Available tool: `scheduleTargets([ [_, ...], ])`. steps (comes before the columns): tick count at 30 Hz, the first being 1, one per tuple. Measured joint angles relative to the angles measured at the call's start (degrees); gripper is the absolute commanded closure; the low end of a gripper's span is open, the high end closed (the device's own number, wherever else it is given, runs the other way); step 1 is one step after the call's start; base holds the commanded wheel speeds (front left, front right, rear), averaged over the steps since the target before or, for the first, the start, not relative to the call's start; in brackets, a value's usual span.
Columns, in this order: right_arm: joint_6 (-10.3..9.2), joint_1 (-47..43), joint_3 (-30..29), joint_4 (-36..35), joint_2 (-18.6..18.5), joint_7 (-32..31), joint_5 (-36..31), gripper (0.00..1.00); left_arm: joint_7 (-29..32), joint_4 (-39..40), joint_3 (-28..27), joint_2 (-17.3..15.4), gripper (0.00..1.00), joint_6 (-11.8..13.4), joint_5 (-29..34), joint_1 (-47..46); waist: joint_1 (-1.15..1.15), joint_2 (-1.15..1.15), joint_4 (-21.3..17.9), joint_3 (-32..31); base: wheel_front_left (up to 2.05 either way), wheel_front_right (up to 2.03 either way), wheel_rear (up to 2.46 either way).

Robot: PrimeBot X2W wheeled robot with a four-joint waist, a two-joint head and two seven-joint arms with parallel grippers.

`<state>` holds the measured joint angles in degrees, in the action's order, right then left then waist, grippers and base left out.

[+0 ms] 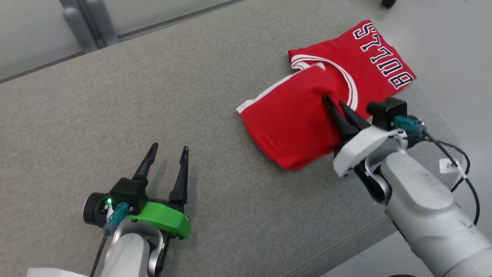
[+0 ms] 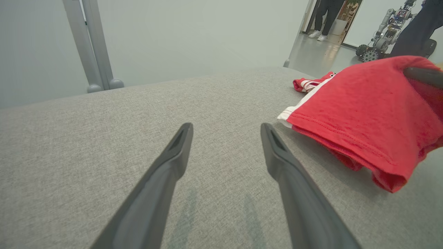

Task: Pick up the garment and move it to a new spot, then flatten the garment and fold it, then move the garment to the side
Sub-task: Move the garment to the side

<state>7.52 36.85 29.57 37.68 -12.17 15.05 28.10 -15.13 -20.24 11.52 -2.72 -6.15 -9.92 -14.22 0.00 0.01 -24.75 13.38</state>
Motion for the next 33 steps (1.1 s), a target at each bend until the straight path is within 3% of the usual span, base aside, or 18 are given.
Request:
scheduleTargets([
  [8,0.0,9.91,-1.08,1.72,-5.82,0.0,0.48,1.0,0.0,0.14,-0.25,-0.01,0.0,-0.37,0.57,-0.8,0.0,0.0,4.49,3.02,0.0,0.0,0.0],
  [15,0.01,14.01,-1.14,15.84,-13.85,-0.01,-1.48,1.0,0.0,0.97,-0.14,-0.02,0.0,-0.44,1.46,-2.38,0.0,0.0,8.0,5.58,0.0,0.0,0.0],
  [21,0.01,17.65,-3.82,25.81,-16.24,0.0,-3.6,1.0,0.0,1.25,-0.33,-0.02,0.0,-0.66,2.68,-3.33,0.01,0.0,10.32,8.14,0.0,0.0,0.0],
  [22,0.01,18.3,-4.42,26.73,-16.46,0.0,-3.93,0.91,0.0,1.27,-0.46,-0.02,0.0,-0.68,3.01,-3.53,0.01,0.0,10.62,8.6,0.0,0.0,0.0],
  [23,0.01,19.02,-4.82,27.64,-16.93,0.0,-4.93,0.53,0.0,1.26,-0.58,-0.02,0.0,-0.74,3.16,-3.72,0.01,0.0,10.9,9.08,0.0,0.0,0.0],
  [24,0.02,19.79,-5.33,28.58,-17.6,0.0,-6.5,0.0,0.0,1.29,-0.71,-0.03,0.0,-0.82,3.48,-3.94,0.0,0.0,11.18,9.57,0.0,0.0,0.0],
  [28,0.01,21.78,-10.25,31.21,-18.64,0.0,-10.62,0.0,0.0,1.3,-1.01,-0.02,0.0,-0.93,4.14,-4.52,0.01,0.0,12.17,11.29,0.0,0.0,0.0],
  [33,0.01,22.23,-22.09,29.13,-21.01,0.0,-16.81,0.0,-0.01,1.23,-1.26,-0.02,0.0,-0.99,4.28,-4.87,0.01,0.0,13.38,11.93,0.0,0.0,0.0],
])
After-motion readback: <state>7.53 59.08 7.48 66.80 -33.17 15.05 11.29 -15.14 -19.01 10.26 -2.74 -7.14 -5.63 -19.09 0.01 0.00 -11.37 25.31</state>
